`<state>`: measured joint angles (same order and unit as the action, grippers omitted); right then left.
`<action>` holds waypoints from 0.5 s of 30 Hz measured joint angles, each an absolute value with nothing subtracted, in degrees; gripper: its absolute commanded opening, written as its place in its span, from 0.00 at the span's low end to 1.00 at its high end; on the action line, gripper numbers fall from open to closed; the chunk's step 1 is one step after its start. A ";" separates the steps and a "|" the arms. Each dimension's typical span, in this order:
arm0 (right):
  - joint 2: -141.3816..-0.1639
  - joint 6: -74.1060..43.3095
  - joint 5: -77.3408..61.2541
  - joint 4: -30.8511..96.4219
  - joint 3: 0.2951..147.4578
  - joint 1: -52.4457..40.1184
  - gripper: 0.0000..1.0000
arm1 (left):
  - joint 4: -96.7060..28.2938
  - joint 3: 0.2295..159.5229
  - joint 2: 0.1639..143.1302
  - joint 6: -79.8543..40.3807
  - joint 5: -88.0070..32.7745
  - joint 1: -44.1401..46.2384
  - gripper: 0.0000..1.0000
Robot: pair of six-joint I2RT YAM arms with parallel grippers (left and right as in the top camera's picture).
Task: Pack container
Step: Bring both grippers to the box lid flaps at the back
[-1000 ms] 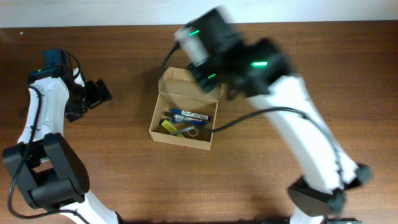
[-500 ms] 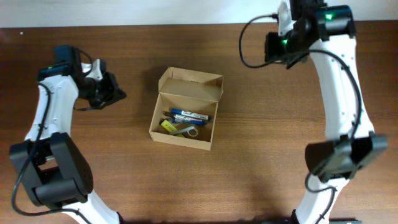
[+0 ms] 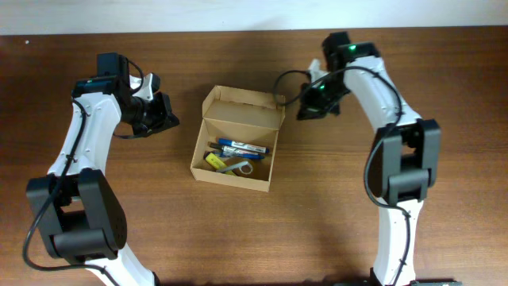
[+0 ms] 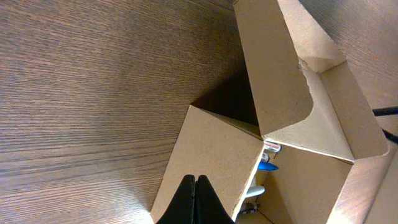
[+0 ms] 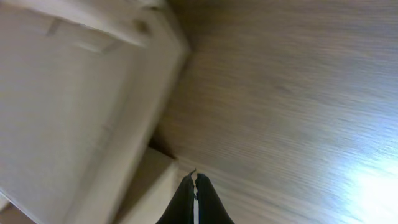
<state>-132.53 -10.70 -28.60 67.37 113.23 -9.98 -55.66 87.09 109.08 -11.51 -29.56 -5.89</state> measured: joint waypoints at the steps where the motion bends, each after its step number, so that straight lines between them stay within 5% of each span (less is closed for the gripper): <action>1: -132.75 -10.74 -29.56 66.43 113.08 -10.61 0.04 | -55.66 87.09 109.08 -11.51 -29.52 -5.89 0.02; 15: -132.92 -13.52 -35.70 56.45 112.88 -13.10 0.04 | -55.68 87.09 109.08 -11.49 -24.36 -5.89 0.02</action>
